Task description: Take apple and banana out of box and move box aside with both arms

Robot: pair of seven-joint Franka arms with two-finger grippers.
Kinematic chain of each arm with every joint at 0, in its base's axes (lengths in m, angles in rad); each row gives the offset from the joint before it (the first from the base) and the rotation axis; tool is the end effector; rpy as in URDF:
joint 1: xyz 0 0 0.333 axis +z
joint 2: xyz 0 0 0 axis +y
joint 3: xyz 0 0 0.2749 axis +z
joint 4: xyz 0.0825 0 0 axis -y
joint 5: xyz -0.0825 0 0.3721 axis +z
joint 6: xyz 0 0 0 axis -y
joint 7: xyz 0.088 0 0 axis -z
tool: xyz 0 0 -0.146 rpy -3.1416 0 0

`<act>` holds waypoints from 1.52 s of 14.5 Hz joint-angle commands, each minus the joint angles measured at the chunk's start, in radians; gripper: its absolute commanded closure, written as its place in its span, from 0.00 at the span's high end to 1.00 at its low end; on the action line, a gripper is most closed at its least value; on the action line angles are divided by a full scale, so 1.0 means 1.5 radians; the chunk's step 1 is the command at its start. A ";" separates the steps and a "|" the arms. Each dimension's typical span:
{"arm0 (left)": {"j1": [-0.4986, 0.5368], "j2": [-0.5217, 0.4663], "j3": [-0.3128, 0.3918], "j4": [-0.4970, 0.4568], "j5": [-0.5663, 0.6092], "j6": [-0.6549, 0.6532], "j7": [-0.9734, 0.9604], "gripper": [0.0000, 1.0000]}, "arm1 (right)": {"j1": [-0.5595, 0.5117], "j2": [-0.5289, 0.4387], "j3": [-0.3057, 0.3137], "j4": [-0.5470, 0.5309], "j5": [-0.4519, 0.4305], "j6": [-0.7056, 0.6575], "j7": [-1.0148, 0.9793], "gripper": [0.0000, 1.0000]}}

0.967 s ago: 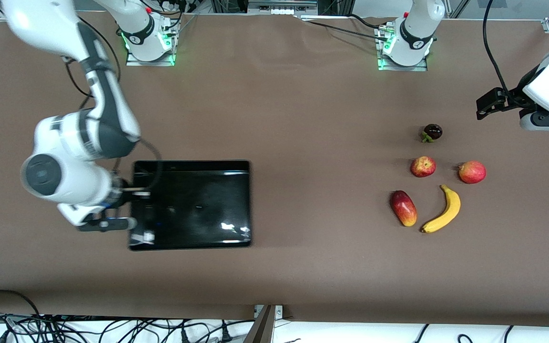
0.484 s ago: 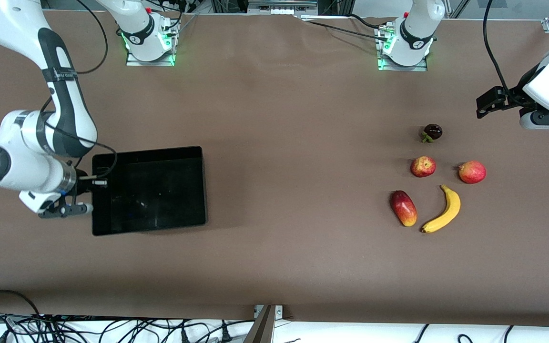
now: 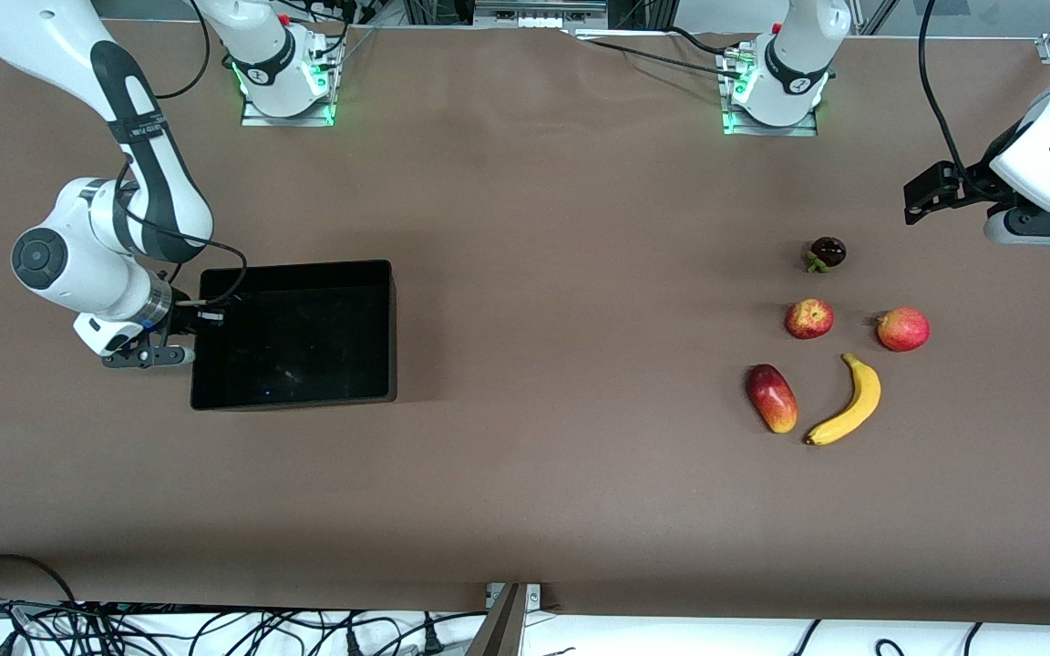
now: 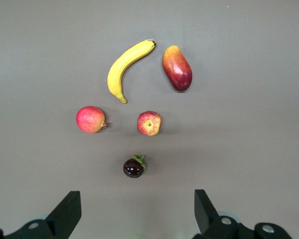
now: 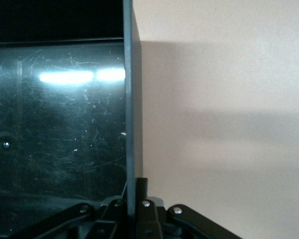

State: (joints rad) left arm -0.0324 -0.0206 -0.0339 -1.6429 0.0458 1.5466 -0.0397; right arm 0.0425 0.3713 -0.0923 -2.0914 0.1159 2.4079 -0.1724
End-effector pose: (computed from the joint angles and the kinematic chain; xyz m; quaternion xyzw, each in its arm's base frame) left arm 0.5287 -0.0284 0.5207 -0.9989 0.0136 0.0366 0.0252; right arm 0.5542 -0.0258 0.1717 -0.9992 -0.0199 0.0235 0.0236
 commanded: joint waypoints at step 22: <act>-0.001 -0.004 -0.002 0.011 -0.012 -0.016 -0.009 1.00 | -0.003 -0.123 0.010 0.456 -0.050 -0.614 -0.019 1.00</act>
State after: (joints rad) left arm -0.0325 -0.0206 -0.0341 -1.6422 0.0457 1.5453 -0.0397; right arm 0.0420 0.1850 -0.0820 -1.4054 0.0675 1.4973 -0.1817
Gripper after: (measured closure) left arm 0.000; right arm 0.000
